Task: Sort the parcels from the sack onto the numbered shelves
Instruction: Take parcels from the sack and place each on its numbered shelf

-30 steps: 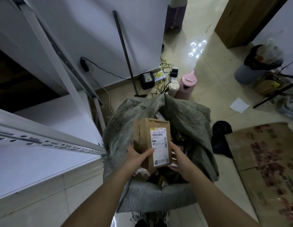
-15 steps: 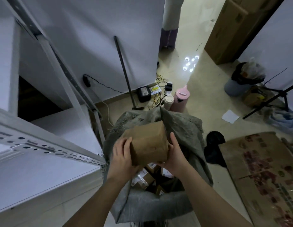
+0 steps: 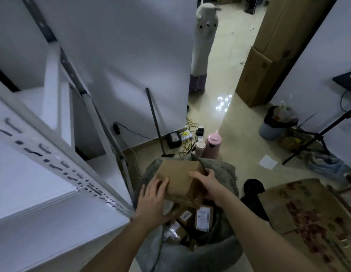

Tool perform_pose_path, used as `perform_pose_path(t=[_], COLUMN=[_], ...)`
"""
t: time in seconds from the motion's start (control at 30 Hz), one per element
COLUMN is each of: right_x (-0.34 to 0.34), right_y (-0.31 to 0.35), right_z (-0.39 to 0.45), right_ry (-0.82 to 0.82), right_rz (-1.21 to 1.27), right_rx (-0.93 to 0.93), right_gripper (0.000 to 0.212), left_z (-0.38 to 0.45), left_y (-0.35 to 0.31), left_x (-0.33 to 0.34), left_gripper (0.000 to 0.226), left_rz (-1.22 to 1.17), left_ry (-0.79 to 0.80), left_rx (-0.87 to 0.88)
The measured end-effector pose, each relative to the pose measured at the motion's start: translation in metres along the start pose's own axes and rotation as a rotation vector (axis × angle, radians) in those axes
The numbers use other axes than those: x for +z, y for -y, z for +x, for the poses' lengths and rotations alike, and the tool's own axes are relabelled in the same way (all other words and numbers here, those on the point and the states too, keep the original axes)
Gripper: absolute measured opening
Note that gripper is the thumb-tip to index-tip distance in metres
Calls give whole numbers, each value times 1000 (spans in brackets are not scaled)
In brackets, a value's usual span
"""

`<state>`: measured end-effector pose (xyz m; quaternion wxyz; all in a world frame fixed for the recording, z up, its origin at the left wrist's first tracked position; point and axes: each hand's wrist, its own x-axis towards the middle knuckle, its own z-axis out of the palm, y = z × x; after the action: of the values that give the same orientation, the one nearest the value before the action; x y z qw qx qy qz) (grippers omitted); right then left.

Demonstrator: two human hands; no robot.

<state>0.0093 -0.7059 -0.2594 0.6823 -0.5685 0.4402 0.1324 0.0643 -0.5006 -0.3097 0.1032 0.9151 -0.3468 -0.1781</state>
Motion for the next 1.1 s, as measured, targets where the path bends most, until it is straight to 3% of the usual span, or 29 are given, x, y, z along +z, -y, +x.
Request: perform_pose_path(t=[0.1,0.17,0.2,0.27,0.37,0.5,0.7,0.8,0.9,1.03,1.1], right_x=[3,5,6,10,12,14,22,23,24,22,18], right_y=[18,28,33,42,48,49,46,45,47,55,58], right_z=[-24,-40,-47,-64,-85,-97,-108,-113,-130,-127,-120], right_ry=[-173,-225,-263,-311,-375,-374,-352,-339,-301,-502,-431], right_rz=[-530,-719,-781,-904,-1112,-1380,-1466,-1519,-1307,-431,-61], right_rx=[-351,-527,-598,-702,-822,-1039,-1243,-1332,-1222,-783,-482], right_gripper=[96,110,116,120,121,122,118,111,98,73,76], left_z=[3,3,2,4,1,-3,-6,1,3,-2,-3], left_y=[-23,-48,-60,-72,-79,-82,-74,-70,-72,-78,-81], left_x=[-29,-61,-78,-101,-135,-157,-174,-171,-163,-158,-156], left_gripper=[72,47,40,47,59,52,61,52,56,52,55], left_rz=[-660,-1103,-1269,-1435,-1588,-1582,-1495,-1470,-1516,-1539,-1550], left_ry=[222,153,171,260,300,412,434,436,410,326,314], left_rx=[-149,-299,-402,-532,-544,-429,-463,-503,-529,-520,-498])
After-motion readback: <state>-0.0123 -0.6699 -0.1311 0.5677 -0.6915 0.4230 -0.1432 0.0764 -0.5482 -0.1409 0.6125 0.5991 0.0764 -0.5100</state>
